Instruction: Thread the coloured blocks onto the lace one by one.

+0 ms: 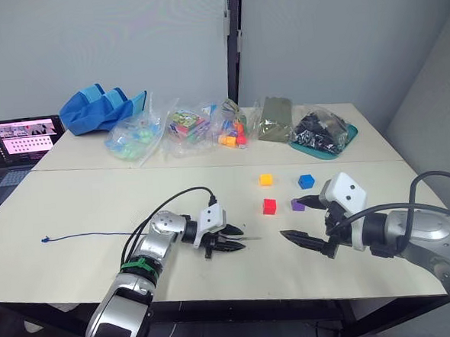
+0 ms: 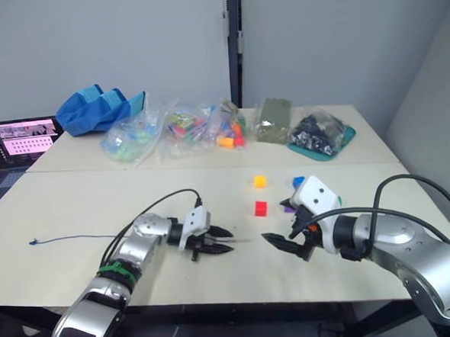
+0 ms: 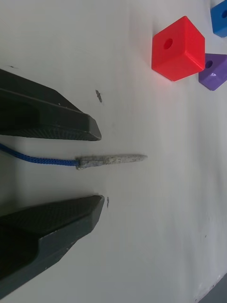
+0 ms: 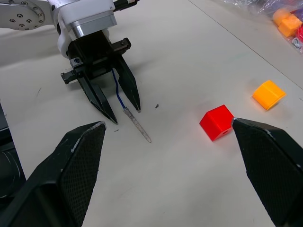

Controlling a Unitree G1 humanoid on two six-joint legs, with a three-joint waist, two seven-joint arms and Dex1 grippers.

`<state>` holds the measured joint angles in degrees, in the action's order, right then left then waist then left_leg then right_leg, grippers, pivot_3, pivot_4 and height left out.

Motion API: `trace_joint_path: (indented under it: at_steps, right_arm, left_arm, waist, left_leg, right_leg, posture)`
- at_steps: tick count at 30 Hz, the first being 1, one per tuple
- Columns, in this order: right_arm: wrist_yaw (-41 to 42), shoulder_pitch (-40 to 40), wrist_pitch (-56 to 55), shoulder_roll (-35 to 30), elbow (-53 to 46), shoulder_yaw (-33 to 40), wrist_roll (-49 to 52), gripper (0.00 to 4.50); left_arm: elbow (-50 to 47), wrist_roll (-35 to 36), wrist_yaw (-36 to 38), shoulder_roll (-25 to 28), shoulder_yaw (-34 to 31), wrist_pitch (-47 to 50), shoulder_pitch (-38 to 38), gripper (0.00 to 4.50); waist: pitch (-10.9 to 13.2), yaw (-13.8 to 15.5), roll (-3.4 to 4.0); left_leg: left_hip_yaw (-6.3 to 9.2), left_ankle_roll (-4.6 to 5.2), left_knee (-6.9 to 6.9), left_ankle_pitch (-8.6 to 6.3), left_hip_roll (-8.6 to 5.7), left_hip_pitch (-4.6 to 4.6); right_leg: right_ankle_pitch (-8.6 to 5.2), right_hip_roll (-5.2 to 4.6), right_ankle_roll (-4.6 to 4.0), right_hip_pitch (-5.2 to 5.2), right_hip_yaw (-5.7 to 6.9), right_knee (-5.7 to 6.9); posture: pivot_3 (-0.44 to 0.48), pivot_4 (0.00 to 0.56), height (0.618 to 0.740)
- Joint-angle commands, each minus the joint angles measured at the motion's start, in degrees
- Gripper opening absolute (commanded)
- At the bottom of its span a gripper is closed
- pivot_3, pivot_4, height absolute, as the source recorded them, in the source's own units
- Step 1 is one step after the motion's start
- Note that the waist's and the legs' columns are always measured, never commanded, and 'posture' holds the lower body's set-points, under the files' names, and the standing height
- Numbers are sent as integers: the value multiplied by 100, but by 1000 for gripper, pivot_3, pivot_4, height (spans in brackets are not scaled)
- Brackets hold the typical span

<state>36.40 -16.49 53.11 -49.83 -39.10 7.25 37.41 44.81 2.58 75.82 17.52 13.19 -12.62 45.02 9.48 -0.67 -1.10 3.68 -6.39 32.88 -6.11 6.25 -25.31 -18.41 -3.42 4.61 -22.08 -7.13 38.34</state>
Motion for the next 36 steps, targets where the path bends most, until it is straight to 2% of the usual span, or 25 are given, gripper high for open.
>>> trace_joint_path:
  at_steps: [1, 4, 6, 12, 18, 27, 30, 36]
  right_arm:
    - [-24, -46, -1, 1, -66, 98, 61, 4500]
    - [-34, -67, 0, -1, -57, 87, 57, 4500]
    - [-43, -73, -3, -2, -55, 79, 47, 4500]
    - [-51, -67, -1, 1, -38, 78, 51, 4500]
    - [-64, 165, -18, 67, -105, 329, 176, 4500]
    - [-312, 1875, -833, 811, -160, 1560, -44, 4500]
    - [-443, 2636, -1706, 1346, 58, 1940, -531, 4500]
    - [-726, 3442, -2790, 2326, 333, 2378, -820, 4500]
  left_arm:
    - [31, -58, -93, -87, 51, 17, -38, 1365]
    - [43, -80, -92, -111, 69, 62, -37, 344]
    - [34, -83, -96, -117, 75, 61, -41, 37]
    - [54, 46, -176, -109, -90, -62, -38, 37]
    - [-277, 408, 52, -42, -336, -35, -66, 37]
    - [-1319, 1234, 802, 280, -622, 549, -288, 37]
    - [-1558, 1331, 926, 430, -643, 738, -347, 37]
    - [-1706, 1380, 921, 600, -653, 976, -355, 37]
  waist:
    - [0, 1, 0]
    - [0, -2, 0]
    - [0, -9, 0]
    - [0, -8, 0]
    - [0, -13, 0]
    - [0, -11, 0]
    - [0, -6, 0]
    - [-1, -22, 2]
  left_leg:
    - [0, 0, 0, 0, 0, 0]
    - [0, 0, 0, 0, 0, 0]
    - [0, 0, 0, 0, 0, 0]
    - [0, 0, 0, 0, 0, 0]
    - [0, 0, -2, 0, 0, 0]
    - [4, 0, -3, 0, 0, -3]
    - [5, 0, -2, 0, 0, -3]
    - [6, 0, -2, 0, -1, 0]
  right_leg:
    - [0, 0, 0, 0, 0, 0]
    - [0, 0, 0, 0, 0, 0]
    - [0, 0, 0, 0, 0, 0]
    - [0, 0, 0, 0, 0, -1]
    - [0, 0, 0, -1, 0, -1]
    - [0, 0, 0, 0, 3, -3]
    - [0, 0, 0, 0, 4, -4]
    - [0, 0, 0, 2, 5, -4]
  posture:
    - [0, 150, 740]
    - [0, 150, 740]
    - [0, 150, 740]
    - [0, 150, 740]
    - [0, 150, 740]
    - [0, 150, 740]
    - [0, 150, 740]
    - [0, 150, 740]
